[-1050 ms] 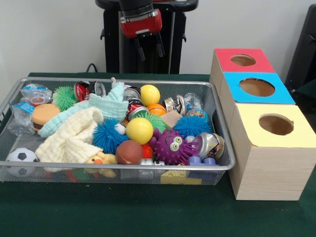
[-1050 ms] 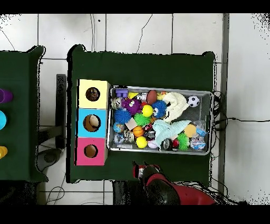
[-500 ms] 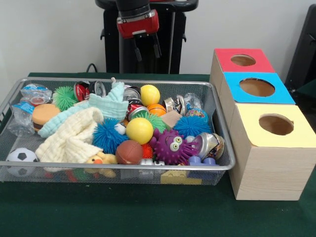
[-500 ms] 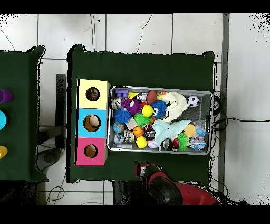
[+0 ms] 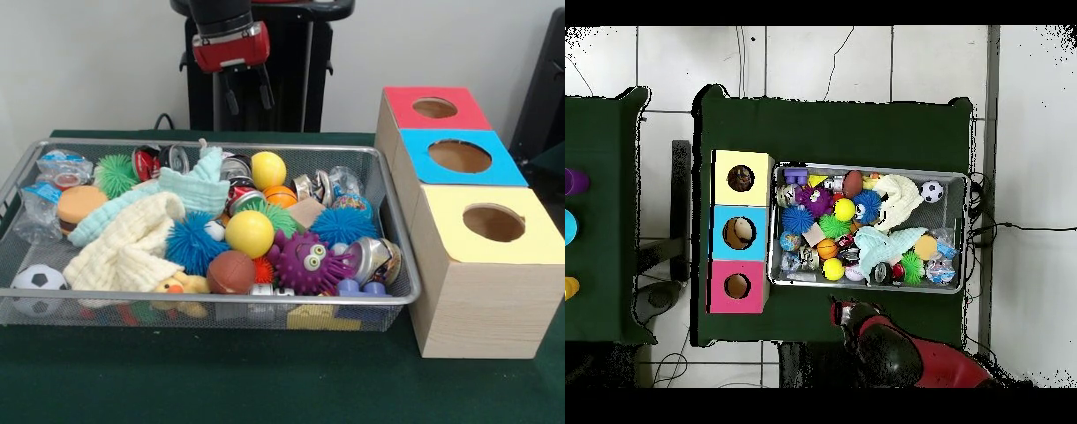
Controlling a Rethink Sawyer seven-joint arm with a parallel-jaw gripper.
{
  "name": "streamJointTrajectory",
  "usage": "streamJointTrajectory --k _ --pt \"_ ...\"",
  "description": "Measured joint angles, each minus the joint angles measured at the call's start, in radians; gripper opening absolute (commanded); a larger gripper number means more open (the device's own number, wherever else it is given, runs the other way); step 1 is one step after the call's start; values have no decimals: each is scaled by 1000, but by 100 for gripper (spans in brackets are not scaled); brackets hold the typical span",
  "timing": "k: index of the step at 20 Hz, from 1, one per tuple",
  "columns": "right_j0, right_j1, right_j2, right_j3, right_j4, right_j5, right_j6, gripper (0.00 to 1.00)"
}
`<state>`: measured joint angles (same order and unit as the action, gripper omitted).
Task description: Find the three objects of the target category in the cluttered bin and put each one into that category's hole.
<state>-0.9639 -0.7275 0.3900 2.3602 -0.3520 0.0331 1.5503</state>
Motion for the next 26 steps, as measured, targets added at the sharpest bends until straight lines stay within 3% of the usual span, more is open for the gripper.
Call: streamJointTrajectory --k 26 --pt "-43 23 26 -126 4 66 0 100"
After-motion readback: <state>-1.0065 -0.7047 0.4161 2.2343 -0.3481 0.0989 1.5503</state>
